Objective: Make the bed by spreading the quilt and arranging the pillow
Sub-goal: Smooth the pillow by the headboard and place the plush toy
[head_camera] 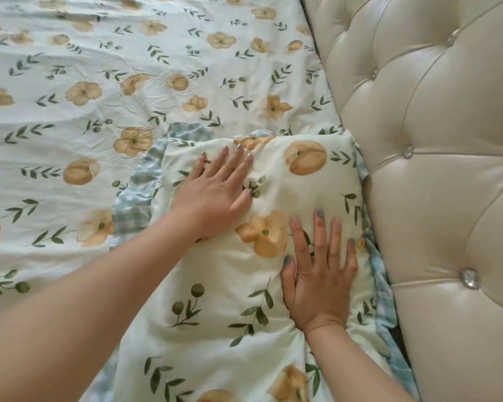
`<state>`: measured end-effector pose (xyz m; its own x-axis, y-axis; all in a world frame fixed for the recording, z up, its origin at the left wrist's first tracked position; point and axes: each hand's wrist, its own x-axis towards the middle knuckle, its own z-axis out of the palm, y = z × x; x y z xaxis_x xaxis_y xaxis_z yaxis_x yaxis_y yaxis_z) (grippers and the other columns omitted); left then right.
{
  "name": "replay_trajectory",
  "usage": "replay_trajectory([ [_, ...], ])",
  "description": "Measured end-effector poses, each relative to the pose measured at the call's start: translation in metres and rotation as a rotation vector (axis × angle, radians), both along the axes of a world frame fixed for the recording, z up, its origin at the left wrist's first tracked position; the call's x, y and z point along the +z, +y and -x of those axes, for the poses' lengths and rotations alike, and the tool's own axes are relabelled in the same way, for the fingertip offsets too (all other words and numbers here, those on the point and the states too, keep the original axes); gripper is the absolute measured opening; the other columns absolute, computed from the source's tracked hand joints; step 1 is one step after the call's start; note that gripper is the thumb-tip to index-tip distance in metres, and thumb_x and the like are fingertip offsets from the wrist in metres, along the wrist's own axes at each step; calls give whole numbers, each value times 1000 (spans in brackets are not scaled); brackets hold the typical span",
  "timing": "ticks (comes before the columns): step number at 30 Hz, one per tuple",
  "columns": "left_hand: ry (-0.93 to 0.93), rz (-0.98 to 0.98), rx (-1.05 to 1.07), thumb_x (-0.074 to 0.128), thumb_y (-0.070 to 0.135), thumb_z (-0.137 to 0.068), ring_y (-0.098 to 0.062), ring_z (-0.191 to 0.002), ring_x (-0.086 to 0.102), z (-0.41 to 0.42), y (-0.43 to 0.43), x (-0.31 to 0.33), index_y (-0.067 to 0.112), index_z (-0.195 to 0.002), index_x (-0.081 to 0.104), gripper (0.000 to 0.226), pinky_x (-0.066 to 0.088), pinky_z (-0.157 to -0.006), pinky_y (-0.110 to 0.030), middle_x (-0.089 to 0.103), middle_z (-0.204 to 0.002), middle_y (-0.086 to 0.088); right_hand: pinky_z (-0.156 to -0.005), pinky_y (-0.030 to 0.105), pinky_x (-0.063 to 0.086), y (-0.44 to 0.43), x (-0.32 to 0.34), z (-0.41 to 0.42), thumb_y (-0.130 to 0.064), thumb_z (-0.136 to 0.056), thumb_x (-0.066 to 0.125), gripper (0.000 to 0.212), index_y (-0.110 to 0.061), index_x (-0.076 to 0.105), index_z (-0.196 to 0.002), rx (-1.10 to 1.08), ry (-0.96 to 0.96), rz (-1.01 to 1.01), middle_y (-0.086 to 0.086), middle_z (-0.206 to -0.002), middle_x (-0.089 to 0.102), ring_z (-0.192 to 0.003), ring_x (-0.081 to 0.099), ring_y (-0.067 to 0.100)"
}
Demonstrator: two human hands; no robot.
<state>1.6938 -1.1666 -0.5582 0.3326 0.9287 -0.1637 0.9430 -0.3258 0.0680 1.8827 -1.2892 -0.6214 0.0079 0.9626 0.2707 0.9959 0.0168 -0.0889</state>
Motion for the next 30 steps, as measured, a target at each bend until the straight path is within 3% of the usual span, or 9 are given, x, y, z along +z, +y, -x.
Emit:
replay_trajectory([
  [2, -76, -10, 7, 23, 51, -99, -12, -148, -1, -9, 19, 13, 32, -153, 9, 59, -4, -120, -45, 2, -162, 6, -116, 56, 15, 2, -1, -1, -37, -90, 35, 64, -29, 22, -153, -4, 9, -11, 7, -162, 13, -149, 12, 32],
  [7, -441, -763, 96, 40, 36, -98, -16, -140, 35, -32, 46, 65, 24, -143, 44, 47, 9, -119, -49, 38, -151, 1, -117, 55, 14, 2, -2, 0, -38, -90, 36, 64, -29, 23, -152, -3, 25, -21, 6, -162, 15, -149, 11, 31],
  [12, -109, -24, 62, 27, 50, -97, -16, -148, 9, -19, 34, -6, 44, -150, 9, 57, -4, -120, -46, 14, -160, 8, -117, 55, 15, 4, -5, -2, -37, -89, 38, 66, -30, 22, -152, 6, 31, -32, 5, -161, 14, -149, 12, 30],
  [17, -328, -522, -3, 37, 42, -97, -21, -145, 24, -61, 47, 60, 32, -148, 32, 52, 6, -120, -50, 27, -157, 2, -117, 55, 14, 2, -6, -1, -37, -91, 35, 63, -30, 22, -152, -9, 27, -35, 6, -161, 15, -149, 11, 30],
  [19, -244, -356, -197, 23, 51, -99, -20, -149, 8, -80, 32, 34, 39, -151, 13, 55, 0, -120, -50, 10, -162, 4, -116, 55, 15, 3, -6, -1, -37, -91, 35, 63, -30, 22, -152, -12, 25, -38, 5, -161, 16, -149, 13, 30],
  [22, -222, -122, -124, 16, 57, -99, -17, -149, 0, -63, 24, -3, 44, -151, 6, 54, -6, -120, -44, 0, -162, 6, -116, 55, 16, 1, -6, 1, -38, -91, 35, 63, -31, 22, -152, -7, 41, -36, 5, -161, 16, -149, 13, 29],
  [26, -398, -772, 164, 34, 34, -102, -28, -146, 20, -32, -6, 34, 22, -149, 33, 48, 3, -118, -49, 24, -158, -9, -116, 54, 14, 2, -6, -1, -38, -90, 36, 63, -31, 24, -152, -4, 46, -40, 5, -161, 18, -149, 12, 29],
  [27, -419, -748, 221, 31, 34, -102, -30, -147, 16, -25, -17, 33, 20, -150, 29, 51, 2, -118, -49, 21, -159, -10, -117, 54, 14, 2, -6, -2, -38, -90, 36, 63, -31, 25, -152, -3, 45, -40, 5, -161, 19, -149, 12, 29],
  [30, -171, -194, 232, 14, 53, -94, -20, -149, -8, -20, -50, -15, 32, -154, 7, 64, -4, -120, -50, -2, -163, 0, -116, 55, 15, 1, -8, -2, -38, -91, 37, 62, -31, 26, -151, -3, 44, -43, 5, -161, 19, -149, 13, 29],
])
